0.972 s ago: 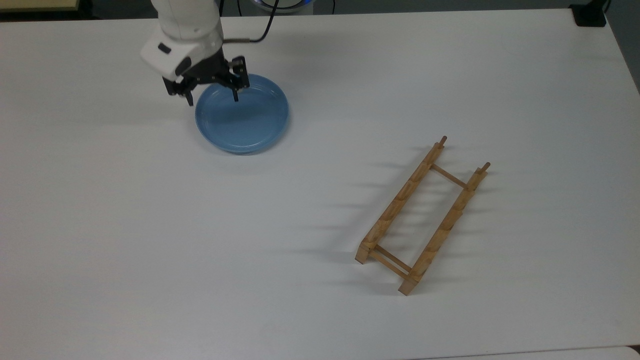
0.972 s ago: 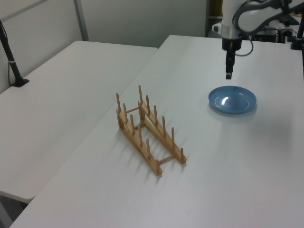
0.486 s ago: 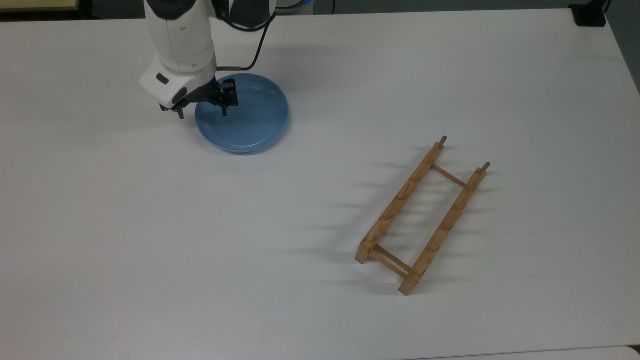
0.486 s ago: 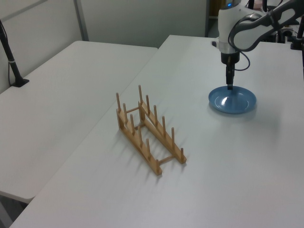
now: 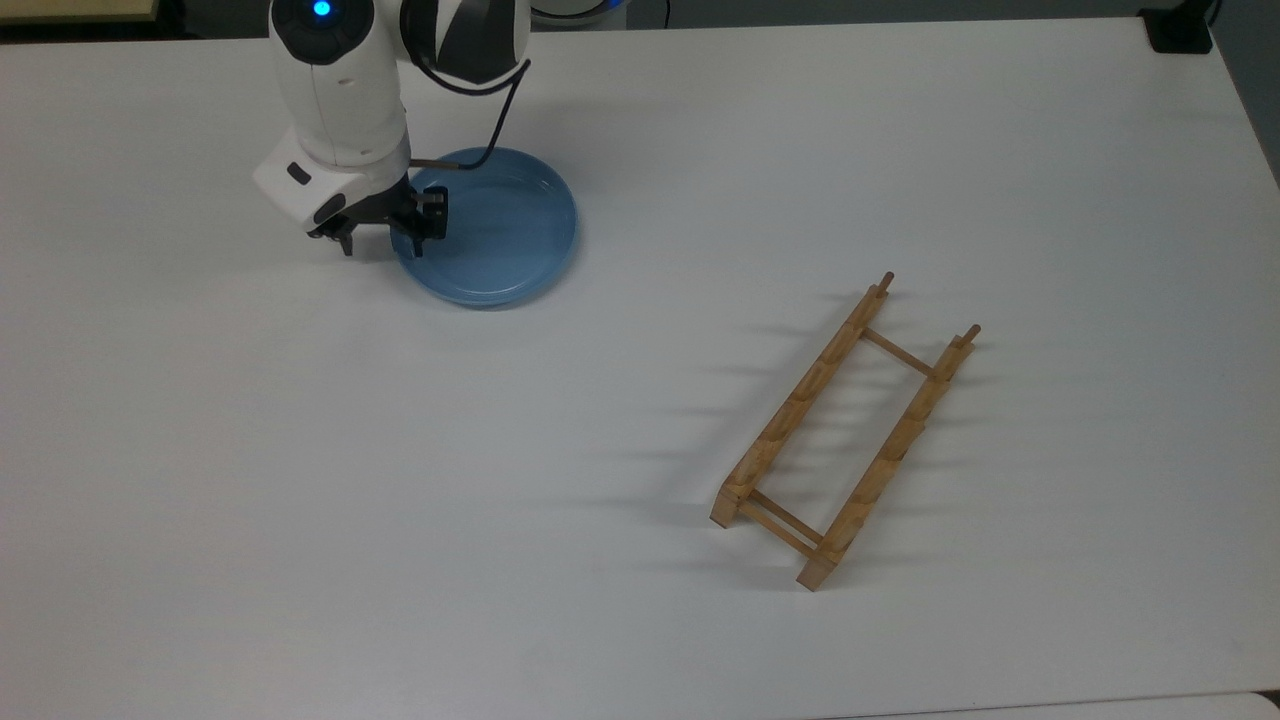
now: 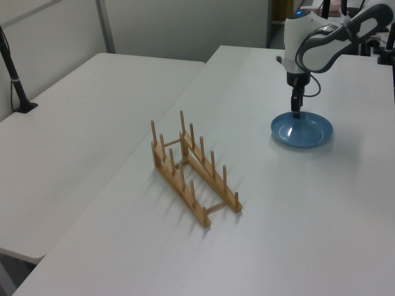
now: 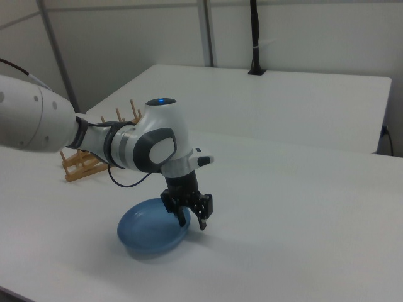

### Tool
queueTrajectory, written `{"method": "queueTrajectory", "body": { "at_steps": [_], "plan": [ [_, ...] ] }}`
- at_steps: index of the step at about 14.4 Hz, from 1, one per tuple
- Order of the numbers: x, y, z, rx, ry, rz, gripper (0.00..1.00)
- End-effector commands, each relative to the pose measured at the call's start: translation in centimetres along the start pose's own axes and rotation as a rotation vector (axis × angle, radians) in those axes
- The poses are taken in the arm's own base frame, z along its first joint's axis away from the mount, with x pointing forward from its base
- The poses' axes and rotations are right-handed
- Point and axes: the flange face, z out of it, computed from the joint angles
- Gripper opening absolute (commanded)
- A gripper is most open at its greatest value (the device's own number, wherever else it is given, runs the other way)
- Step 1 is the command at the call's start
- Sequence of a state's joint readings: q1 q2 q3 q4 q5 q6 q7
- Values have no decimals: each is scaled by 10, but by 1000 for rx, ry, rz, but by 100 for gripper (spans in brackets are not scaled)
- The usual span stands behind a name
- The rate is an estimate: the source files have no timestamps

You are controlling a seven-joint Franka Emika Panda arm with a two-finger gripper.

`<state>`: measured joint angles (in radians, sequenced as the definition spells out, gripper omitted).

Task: Place plate in plate rack
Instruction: 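Lower the gripper and pinch the plate rim between the fingers, then lift the plate by its rim and tilt it upright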

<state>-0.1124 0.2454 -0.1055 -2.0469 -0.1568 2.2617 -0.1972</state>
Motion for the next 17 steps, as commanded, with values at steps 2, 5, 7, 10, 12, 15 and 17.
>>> {"method": "queueTrajectory", "body": {
  "at_steps": [2, 5, 7, 10, 12, 15, 17],
  "plan": [
    [5, -8, 2, -22, 16, 94, 25],
    [7, -6, -2, -23, 26, 133, 10],
    [10, -4, -11, -25, 41, 155, 0],
    [13, -2, -29, -28, 73, 168, 0],
    [18, 2, -53, -26, 117, 179, 0],
    [24, 5, -106, -36, 211, 185, 0],
    [28, -7, -147, -39, 285, 165, 0]
  ]
}}
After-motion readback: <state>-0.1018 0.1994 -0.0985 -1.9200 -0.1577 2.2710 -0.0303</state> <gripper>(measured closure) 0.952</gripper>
